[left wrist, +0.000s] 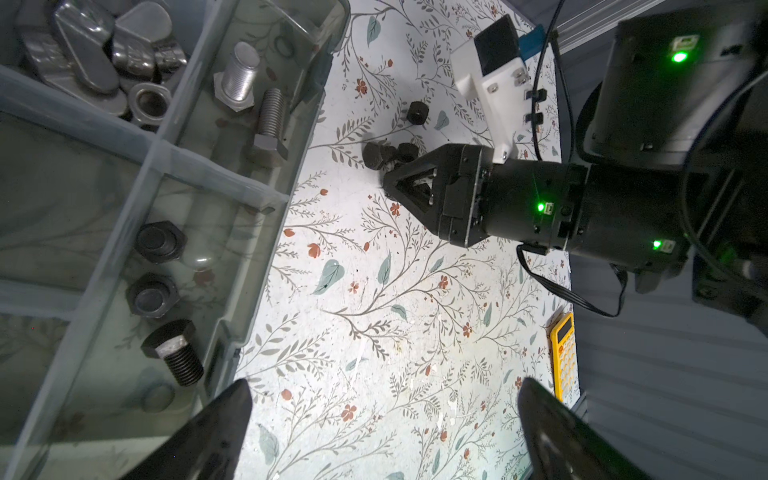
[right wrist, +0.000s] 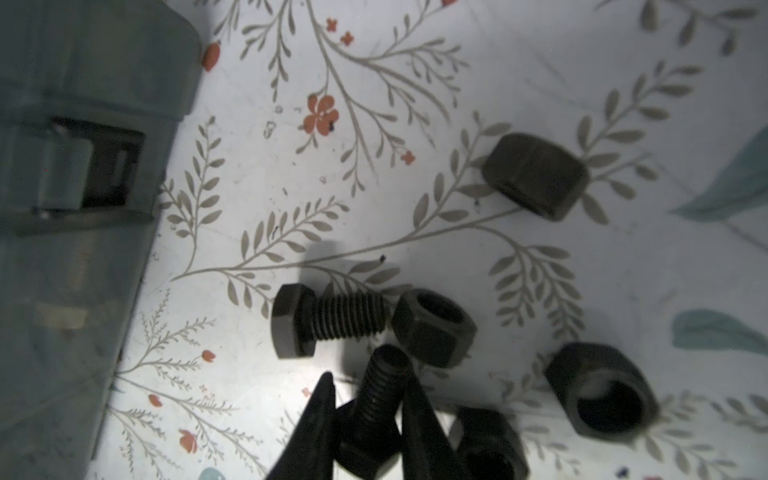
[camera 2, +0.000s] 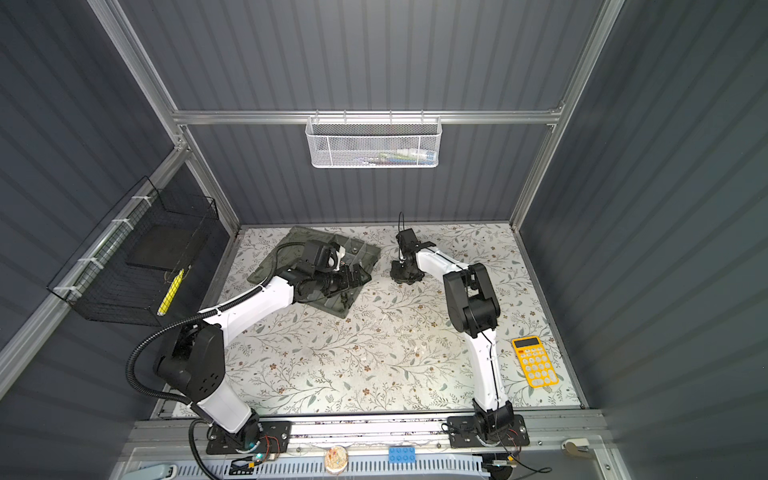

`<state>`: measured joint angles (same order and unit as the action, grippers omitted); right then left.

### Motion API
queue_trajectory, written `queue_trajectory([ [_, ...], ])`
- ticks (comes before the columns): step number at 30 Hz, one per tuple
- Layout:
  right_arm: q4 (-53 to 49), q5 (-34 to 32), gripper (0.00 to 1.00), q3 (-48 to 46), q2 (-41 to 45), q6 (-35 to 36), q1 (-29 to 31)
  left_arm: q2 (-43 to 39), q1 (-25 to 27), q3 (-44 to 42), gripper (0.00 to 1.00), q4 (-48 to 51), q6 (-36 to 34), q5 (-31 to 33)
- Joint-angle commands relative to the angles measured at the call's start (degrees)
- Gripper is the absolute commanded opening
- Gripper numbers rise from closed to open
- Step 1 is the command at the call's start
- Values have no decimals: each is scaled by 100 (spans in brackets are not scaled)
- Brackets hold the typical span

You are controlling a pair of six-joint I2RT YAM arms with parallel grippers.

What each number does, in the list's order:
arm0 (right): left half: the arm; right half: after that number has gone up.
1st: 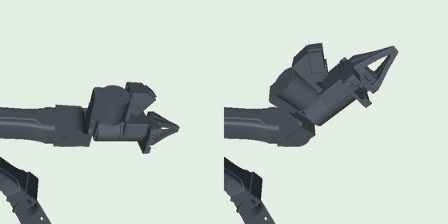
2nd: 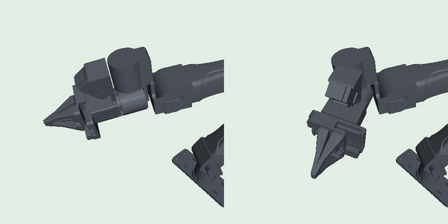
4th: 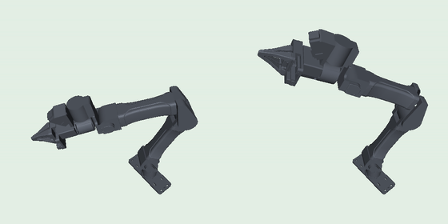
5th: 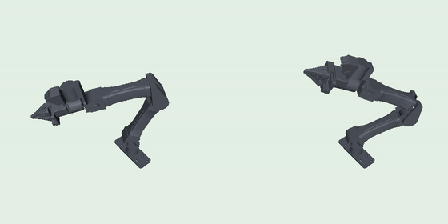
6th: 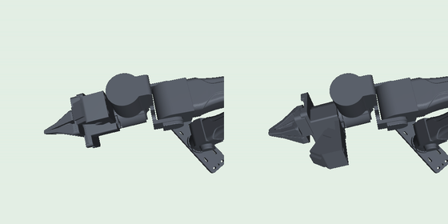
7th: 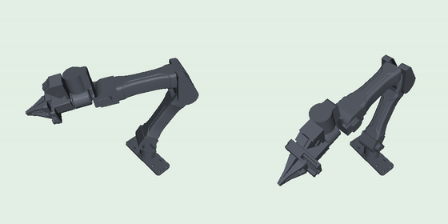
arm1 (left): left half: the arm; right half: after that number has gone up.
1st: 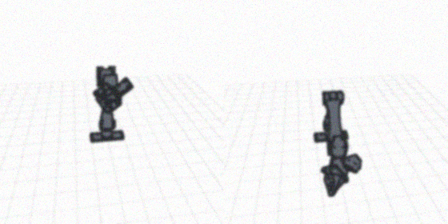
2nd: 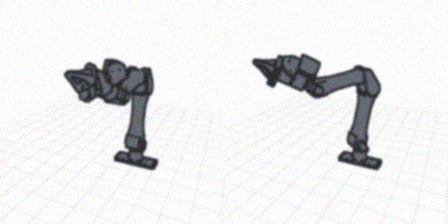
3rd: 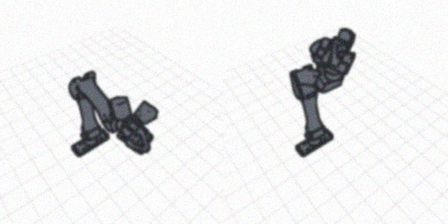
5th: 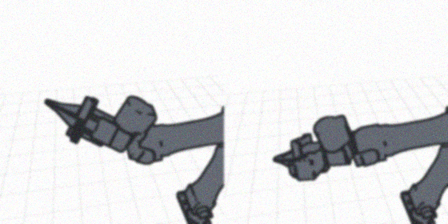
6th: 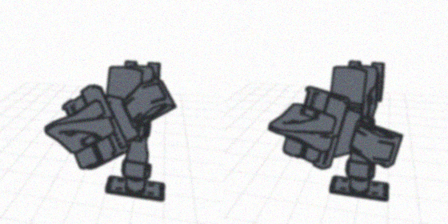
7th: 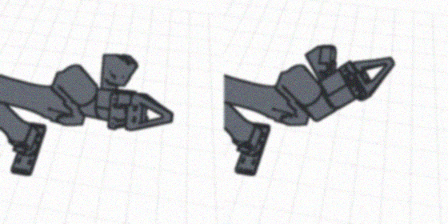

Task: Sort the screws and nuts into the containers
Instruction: 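Close the right gripper on the black bolt, then lift the black bolt with the right gripper and carry it over the compartment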

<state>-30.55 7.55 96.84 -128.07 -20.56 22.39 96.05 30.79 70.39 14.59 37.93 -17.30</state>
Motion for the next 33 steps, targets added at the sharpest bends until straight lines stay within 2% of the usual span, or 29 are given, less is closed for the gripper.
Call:
queue_trajectory([
  [1, -236, 25, 19, -362, 115, -49, 13, 75, 7, 134, 100, 65, 12, 8],
  [13, 171, 510, 16, -1261, 753, -295, 26, -77, 7, 135, 100, -17, 36, -51],
  [18, 255, 731, 15, -1426, 1054, -400, 25, -104, 4, 61, 100, -335, 173, -417],
  [27, 291, 1103, 14, -1296, 1415, -624, 84, -299, -85, -123, 100, -501, 306, -677],
  [33, 210, 1462, 14, -898, 1408, -753, 247, -682, -345, -434, 100, -510, 333, -841],
])
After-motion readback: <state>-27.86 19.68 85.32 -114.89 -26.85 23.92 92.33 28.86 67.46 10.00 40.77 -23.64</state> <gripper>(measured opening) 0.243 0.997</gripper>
